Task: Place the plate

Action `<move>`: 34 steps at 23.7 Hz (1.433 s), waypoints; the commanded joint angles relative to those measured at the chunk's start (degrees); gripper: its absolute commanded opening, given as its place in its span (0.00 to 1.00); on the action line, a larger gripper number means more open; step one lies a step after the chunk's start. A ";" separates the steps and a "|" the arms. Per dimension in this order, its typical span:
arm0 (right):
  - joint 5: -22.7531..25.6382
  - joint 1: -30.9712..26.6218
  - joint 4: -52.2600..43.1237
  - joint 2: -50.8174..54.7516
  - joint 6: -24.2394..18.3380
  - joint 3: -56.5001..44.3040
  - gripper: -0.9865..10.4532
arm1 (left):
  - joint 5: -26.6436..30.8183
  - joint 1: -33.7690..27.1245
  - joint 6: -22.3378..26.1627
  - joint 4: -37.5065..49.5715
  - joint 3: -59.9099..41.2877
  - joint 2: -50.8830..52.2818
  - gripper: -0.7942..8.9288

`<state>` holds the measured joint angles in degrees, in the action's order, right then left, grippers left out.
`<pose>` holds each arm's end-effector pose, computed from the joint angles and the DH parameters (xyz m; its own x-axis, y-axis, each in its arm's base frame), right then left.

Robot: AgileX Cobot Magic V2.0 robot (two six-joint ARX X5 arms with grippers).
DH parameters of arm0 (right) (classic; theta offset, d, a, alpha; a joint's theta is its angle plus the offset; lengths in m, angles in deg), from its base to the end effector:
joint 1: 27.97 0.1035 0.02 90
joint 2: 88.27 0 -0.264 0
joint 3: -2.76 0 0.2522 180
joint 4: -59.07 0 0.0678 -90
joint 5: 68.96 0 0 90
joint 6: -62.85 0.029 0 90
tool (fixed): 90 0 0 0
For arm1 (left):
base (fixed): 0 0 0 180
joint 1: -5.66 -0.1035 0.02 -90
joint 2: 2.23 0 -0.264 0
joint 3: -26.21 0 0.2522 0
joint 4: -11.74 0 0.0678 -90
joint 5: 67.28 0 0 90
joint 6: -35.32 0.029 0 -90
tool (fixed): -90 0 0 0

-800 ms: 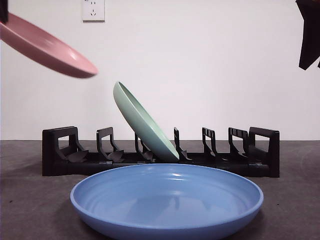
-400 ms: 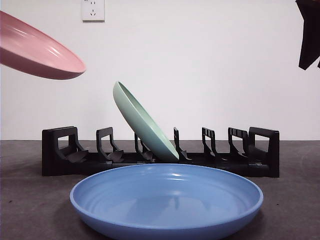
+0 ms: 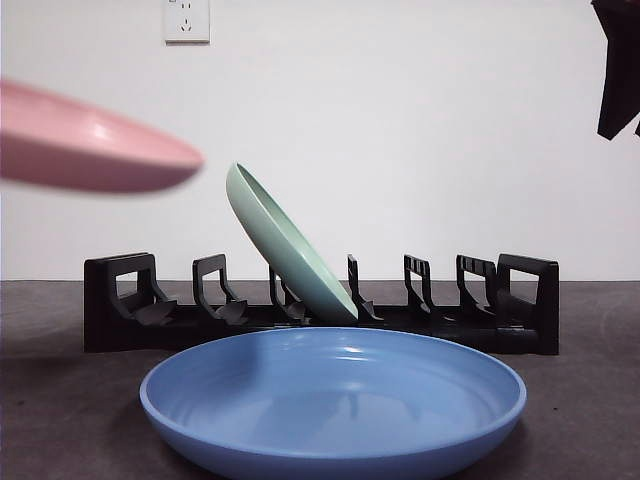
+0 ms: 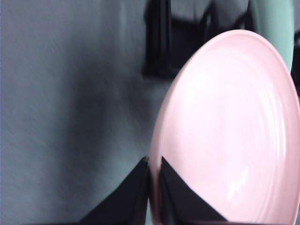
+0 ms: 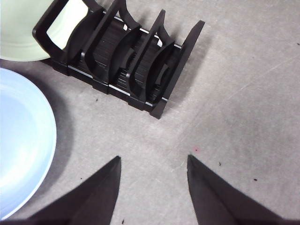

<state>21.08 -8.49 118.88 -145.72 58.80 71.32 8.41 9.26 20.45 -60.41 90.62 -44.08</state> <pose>0.1785 0.0631 0.3019 0.6225 0.2194 -0.7513 -0.3822 0.9229 -0.0471 0.1177 -0.0146 0.3034 0.6114 -0.2861 -0.7378 0.0183 0.9372 -0.3483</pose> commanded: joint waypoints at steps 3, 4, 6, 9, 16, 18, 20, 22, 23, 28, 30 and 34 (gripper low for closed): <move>-0.04 0.26 -0.31 -0.39 0.66 0.90 0.28 | -2.95 2.51 -10.36 5.79 -8.83 2.36 0.10; -0.04 0.26 -0.31 -0.39 0.66 0.90 0.28 | -3.65 3.43 -12.24 7.50 -10.60 2.60 0.10; -0.04 0.26 -0.28 -0.39 0.66 0.90 0.28 | -3.74 5.60 -15.26 10.71 -13.46 2.54 0.10; -0.04 0.26 -0.26 -0.39 0.68 0.90 0.28 | -3.69 9.55 -18.80 15.17 -16.52 1.38 0.10; -0.04 0.26 -0.26 -0.39 0.68 0.90 0.28 | 1.75 19.56 -23.30 22.16 -17.62 -5.81 0.10; -0.02 0.26 -0.26 -0.39 0.68 0.90 0.28 | 2.60 22.21 -24.41 25.00 -17.62 -8.63 0.10; -0.04 0.26 -0.26 -0.39 0.68 0.90 0.28 | 3.19 24.76 -25.66 28.15 -17.62 -11.98 0.10; -0.04 0.26 -0.26 -0.39 0.68 0.90 0.28 | 3.87 26.88 -26.86 31.04 -17.62 -15.21 0.10; -0.04 0.26 -0.24 -0.39 0.68 0.90 0.28 | 4.15 27.89 -27.21 32.48 -17.62 -16.87 0.10; -0.04 0.26 0.00 -0.39 0.68 0.90 0.28 | 4.44 33.16 -30.14 41.64 -17.51 -25.83 0.10; -0.02 0.26 -0.02 -0.37 0.68 0.90 0.28 | 4.44 34.16 -30.88 43.85 -17.38 -28.04 0.10; -0.02 0.26 0.00 -0.37 0.68 0.90 0.28 | 4.46 34.91 -30.42 44.98 -16.55 -31.58 0.10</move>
<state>21.08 -8.49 118.94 -145.72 58.80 71.32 12.94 43.46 -9.91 -15.83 73.12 -74.77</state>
